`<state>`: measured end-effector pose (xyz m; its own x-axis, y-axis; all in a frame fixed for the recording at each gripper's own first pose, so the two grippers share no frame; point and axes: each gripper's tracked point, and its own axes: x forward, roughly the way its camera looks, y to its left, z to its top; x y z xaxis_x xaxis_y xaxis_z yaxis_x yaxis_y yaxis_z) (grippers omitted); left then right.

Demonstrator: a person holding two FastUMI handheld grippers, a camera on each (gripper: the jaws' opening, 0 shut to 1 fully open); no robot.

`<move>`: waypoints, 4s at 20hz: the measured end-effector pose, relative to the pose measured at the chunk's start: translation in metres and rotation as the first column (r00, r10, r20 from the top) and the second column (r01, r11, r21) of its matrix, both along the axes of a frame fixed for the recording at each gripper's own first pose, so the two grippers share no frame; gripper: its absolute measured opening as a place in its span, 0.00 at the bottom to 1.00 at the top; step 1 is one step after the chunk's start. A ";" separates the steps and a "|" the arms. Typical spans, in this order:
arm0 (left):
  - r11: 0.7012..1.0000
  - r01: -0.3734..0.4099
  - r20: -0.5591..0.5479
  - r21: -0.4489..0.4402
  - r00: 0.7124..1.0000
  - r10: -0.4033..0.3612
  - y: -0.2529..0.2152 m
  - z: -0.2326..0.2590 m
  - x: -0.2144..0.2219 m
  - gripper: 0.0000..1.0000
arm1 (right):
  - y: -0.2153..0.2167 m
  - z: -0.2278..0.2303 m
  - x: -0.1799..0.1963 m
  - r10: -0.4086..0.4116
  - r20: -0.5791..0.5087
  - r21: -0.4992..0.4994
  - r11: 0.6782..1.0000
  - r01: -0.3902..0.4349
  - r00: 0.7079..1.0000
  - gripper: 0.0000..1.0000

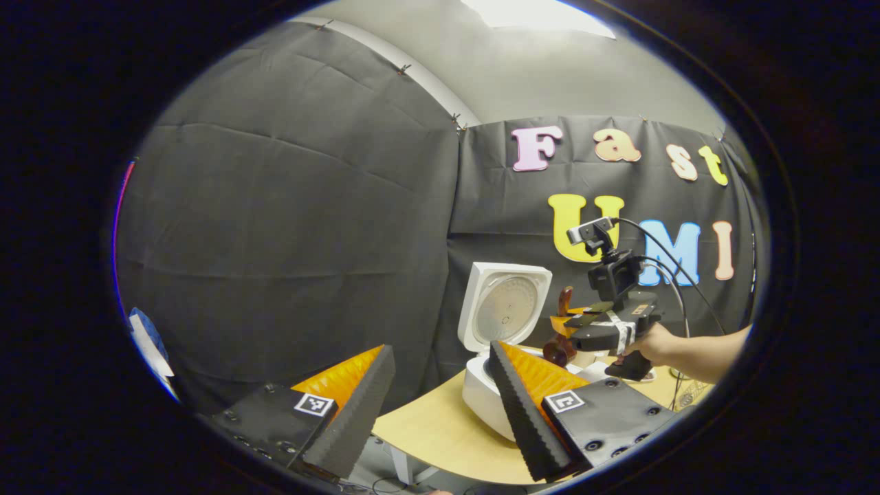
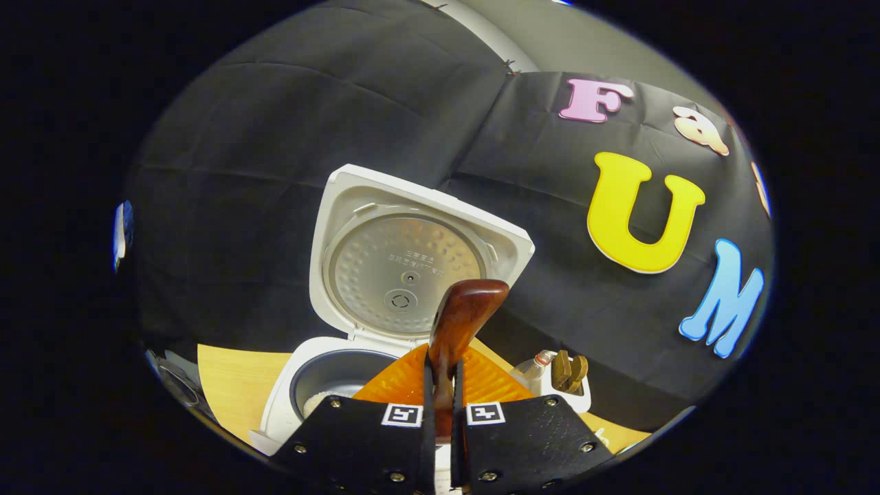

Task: Close the left gripper, press the button to open the rice cooker; take a wooden spoon from the chopstick holder with the right hand, scoop a spoonful of rice and pour it into the rice cooker, then put the wooden spoon back into the chopstick holder.

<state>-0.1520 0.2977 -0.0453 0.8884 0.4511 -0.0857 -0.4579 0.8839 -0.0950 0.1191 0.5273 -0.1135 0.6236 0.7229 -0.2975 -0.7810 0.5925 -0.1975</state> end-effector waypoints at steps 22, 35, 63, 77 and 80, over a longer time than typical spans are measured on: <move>0.992 0.119 0.073 0.044 0.990 -0.122 -0.045 0.039 0.044 0.94 | -0.209 0.061 0.041 -0.255 -0.564 0.496 0.656 0.569 0.785 0.09; 0.965 0.258 0.122 0.043 0.958 -0.261 -0.140 0.066 0.097 0.95 | -0.394 0.058 0.042 -0.483 -0.523 0.433 0.559 0.707 0.702 0.09; 0.941 0.329 0.064 0.080 0.940 -0.334 -0.217 0.073 0.123 0.96 | -0.550 -0.116 0.004 -0.708 -0.536 0.099 0.489 0.867 0.460 0.11; 0.932 0.349 0.070 0.100 0.932 -0.356 -0.223 0.076 0.147 0.96 | -0.598 -0.052 -0.011 -0.846 -0.251 0.102 0.461 0.882 0.471 1.00; 0.937 0.323 0.062 0.134 0.941 -0.333 -0.211 0.080 0.162 0.96 | -0.601 -0.017 -0.018 -0.851 -0.197 0.133 0.468 0.874 0.486 1.00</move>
<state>0.0100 0.0865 0.0349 0.9903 0.1353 0.0308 -0.1353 0.9908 -0.0043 0.1012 -0.0732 -0.1307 0.9410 -0.1222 -0.3155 0.1422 0.9890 0.0409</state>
